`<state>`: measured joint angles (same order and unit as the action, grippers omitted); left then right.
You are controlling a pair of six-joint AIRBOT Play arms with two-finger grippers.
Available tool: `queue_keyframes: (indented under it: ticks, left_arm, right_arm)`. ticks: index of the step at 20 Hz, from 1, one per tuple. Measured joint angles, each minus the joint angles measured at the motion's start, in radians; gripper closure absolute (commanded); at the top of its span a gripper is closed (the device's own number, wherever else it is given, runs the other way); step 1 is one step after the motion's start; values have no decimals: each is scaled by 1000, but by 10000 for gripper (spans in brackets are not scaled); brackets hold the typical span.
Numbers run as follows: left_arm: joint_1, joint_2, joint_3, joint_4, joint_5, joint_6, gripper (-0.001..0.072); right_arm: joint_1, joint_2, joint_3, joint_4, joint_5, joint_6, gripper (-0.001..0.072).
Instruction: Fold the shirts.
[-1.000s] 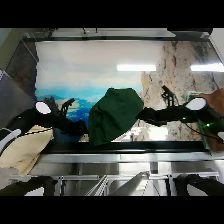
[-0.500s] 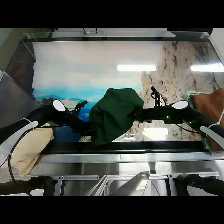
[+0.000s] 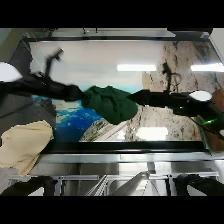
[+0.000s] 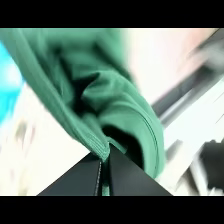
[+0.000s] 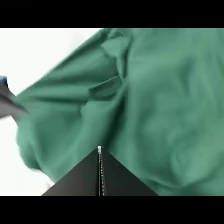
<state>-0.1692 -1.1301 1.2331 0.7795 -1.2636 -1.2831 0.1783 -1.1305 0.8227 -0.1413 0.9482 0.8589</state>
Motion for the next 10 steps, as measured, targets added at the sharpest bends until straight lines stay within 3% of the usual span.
queue_keyframes:
  ticks: [1,2,5,7,8,10]
  left_arm:
    - [6,43,51,-16,0,0,682]
    - [9,81,93,-31,0,0,681]
    - [16,159,133,-45,-20,0,681]
    - [11,187,90,-59,-26,0,681]
    - [6,193,59,-60,-23,0,680]
    - [-10,187,-12,-64,-3,0,680]
  right_arm:
    - [-2,47,12,0,6,-1,580]
    - [-4,91,21,-2,11,-1,421]
    - [-6,149,34,-61,19,37,401]
    - [-6,149,38,-110,24,84,160]
    - [-6,139,39,-127,34,100,109]
    - [3,112,40,-150,50,123,109]
